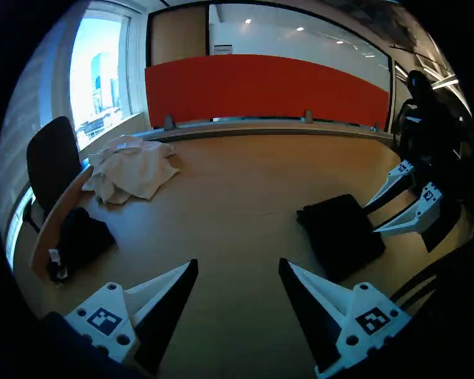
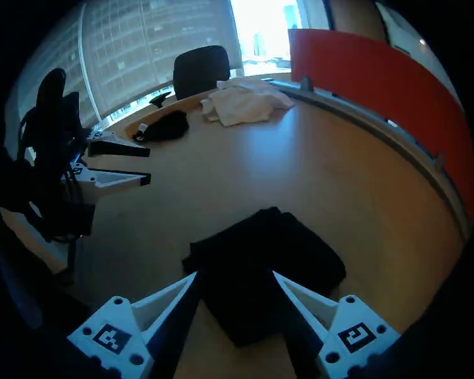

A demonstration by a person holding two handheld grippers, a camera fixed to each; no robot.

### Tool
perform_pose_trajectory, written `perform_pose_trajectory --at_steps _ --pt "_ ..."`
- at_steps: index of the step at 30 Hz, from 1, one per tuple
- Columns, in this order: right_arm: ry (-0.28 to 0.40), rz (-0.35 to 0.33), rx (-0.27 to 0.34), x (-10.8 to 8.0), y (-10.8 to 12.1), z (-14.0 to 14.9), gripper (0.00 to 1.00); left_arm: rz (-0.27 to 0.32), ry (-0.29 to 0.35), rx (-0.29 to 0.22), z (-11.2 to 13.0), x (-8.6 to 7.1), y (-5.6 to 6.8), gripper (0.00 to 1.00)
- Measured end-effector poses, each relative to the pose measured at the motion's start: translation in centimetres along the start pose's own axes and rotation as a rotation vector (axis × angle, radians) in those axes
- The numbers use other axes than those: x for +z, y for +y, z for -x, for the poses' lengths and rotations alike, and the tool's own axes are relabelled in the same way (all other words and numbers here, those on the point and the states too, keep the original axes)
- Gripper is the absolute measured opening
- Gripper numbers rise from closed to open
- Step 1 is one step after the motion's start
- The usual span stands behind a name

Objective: Fold towel

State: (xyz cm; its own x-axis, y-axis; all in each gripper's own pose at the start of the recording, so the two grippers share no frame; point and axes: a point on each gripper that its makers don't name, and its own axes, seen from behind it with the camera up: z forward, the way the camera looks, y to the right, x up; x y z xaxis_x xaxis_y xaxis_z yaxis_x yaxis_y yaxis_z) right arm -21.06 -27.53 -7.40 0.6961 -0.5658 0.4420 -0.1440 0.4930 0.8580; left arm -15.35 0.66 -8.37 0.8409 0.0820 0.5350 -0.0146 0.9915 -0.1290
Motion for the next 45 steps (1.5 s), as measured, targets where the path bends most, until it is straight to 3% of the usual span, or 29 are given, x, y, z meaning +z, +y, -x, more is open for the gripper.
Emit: perform_pose_trajectory --at_steps 17,35,45 --pt "-0.041 0.042 0.036 -2.0 1.0 3.8 0.73 0.006 0.0 0.014 -0.3 0.3 0.3 0.94" --pt "-0.099 0.092 0.056 -2.0 1.2 7.9 0.73 0.018 -0.001 0.017 -0.3 0.5 0.9 0.94" --pt "-0.11 0.112 0.051 -1.6 1.3 8.4 0.71 0.024 -0.002 0.02 -0.3 0.5 1.1 0.94"
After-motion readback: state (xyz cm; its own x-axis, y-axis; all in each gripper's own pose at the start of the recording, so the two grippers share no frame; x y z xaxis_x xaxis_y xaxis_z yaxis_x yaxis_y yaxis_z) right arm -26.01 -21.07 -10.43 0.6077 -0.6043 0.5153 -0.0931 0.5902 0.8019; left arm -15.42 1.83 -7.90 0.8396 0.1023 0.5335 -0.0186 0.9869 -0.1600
